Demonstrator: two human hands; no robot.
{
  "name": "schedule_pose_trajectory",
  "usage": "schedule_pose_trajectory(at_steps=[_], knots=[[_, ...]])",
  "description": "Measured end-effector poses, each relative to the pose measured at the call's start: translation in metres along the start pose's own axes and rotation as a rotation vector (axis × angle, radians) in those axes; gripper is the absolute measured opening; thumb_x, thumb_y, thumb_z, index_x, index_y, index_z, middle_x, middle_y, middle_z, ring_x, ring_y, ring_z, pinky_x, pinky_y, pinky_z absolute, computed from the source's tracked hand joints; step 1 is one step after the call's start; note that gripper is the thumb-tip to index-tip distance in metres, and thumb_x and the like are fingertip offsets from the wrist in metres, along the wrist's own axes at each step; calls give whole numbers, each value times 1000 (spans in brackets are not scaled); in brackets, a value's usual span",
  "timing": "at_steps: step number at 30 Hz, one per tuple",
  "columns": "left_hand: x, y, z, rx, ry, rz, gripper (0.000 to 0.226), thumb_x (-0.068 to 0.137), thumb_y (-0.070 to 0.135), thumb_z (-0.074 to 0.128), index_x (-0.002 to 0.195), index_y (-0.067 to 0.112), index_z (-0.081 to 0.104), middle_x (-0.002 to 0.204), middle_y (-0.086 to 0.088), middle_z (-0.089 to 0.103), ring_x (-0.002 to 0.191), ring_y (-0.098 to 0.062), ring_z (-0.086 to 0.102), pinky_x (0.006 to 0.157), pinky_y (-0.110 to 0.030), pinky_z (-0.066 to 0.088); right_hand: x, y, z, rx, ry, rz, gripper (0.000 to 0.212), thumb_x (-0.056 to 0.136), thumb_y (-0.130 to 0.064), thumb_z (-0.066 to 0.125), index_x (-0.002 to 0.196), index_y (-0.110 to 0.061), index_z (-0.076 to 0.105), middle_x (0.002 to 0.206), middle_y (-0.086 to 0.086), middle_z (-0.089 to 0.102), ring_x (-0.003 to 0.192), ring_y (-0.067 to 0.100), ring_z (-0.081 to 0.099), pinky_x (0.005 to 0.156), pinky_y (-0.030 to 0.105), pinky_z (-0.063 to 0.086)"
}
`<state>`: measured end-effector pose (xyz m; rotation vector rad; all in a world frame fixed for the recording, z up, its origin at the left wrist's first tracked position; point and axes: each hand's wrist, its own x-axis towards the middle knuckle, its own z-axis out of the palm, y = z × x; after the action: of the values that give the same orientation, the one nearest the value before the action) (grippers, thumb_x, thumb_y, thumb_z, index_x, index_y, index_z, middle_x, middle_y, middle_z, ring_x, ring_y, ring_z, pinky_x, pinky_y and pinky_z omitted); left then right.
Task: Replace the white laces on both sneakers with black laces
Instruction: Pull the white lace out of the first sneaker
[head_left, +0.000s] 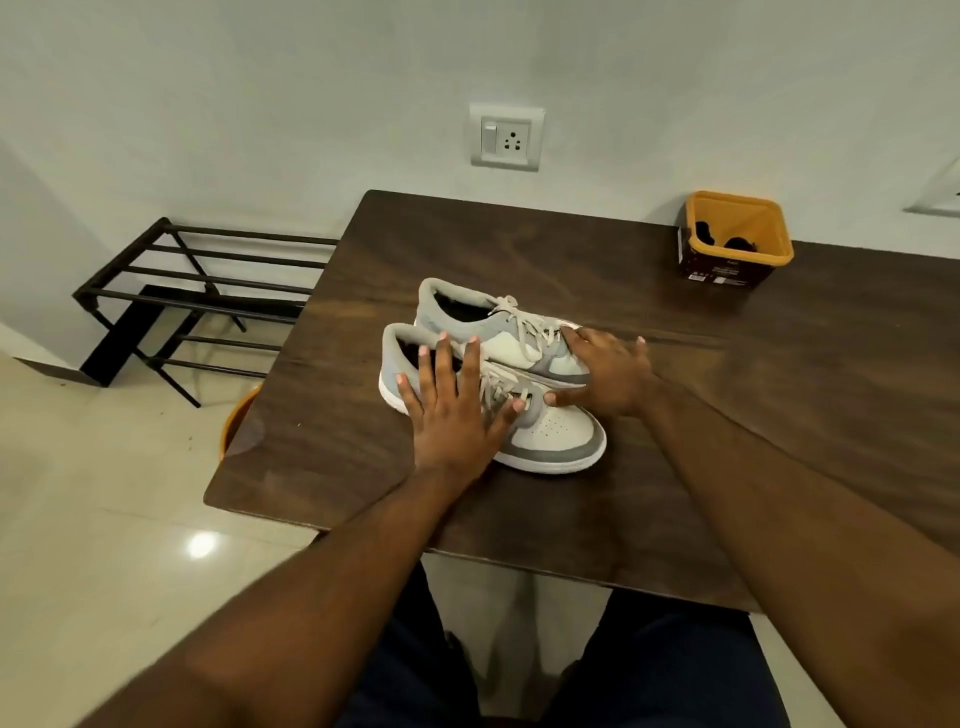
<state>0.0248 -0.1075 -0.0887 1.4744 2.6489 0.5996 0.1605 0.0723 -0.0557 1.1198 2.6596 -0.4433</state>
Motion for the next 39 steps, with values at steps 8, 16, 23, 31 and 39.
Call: schedule_pose_trajectory(at_steps=[8, 16, 23, 31, 39], knots=[[30, -48, -20, -146, 10, 131, 82, 82, 52, 40, 156, 37, 9, 165, 2, -8, 150, -22, -19, 110, -59, -22, -44, -13, 45, 197, 324, 49, 62, 77, -59, 68, 121, -19, 54, 123, 4, 54, 111, 27, 53, 90, 38, 44], [-25, 11, -6, -334, -132, 106, 68, 87, 50, 44, 152, 40, 26, 164, 10, 10, 150, -25, -15, 113, -60, -13, -151, -59, 86, 52, 422, 234, 78, 64, -78, 59, 114, -18, 59, 102, 3, 58, 92, 25, 57, 75, 39, 49], [-46, 18, -8, -212, -289, 289, 89, 75, 82, 46, 150, 50, 11, 162, 17, 12, 152, -17, 1, 106, -64, -25, -171, -41, 73, 781, 271, 226, 22, 84, -38, 71, 99, -25, 62, 80, -6, 62, 72, 11, 62, 64, 30, 52], [-65, 23, -12, -230, -298, 243, 92, 77, 73, 59, 150, 47, 10, 163, 17, 10, 152, -13, 3, 108, -67, -19, -157, -42, 66, 1001, 410, 231, 7, 92, -23, 64, 87, -25, 68, 80, -3, 70, 76, 16, 67, 70, 39, 57], [-68, 22, -14, -21, -321, 290, 102, 78, 80, 47, 152, 39, -9, 164, 15, -7, 152, -15, -5, 107, -70, -15, -154, -58, 71, 1148, 472, 254, 11, 84, -28, 71, 74, -22, 71, 73, 2, 72, 74, 28, 69, 71, 52, 58]])
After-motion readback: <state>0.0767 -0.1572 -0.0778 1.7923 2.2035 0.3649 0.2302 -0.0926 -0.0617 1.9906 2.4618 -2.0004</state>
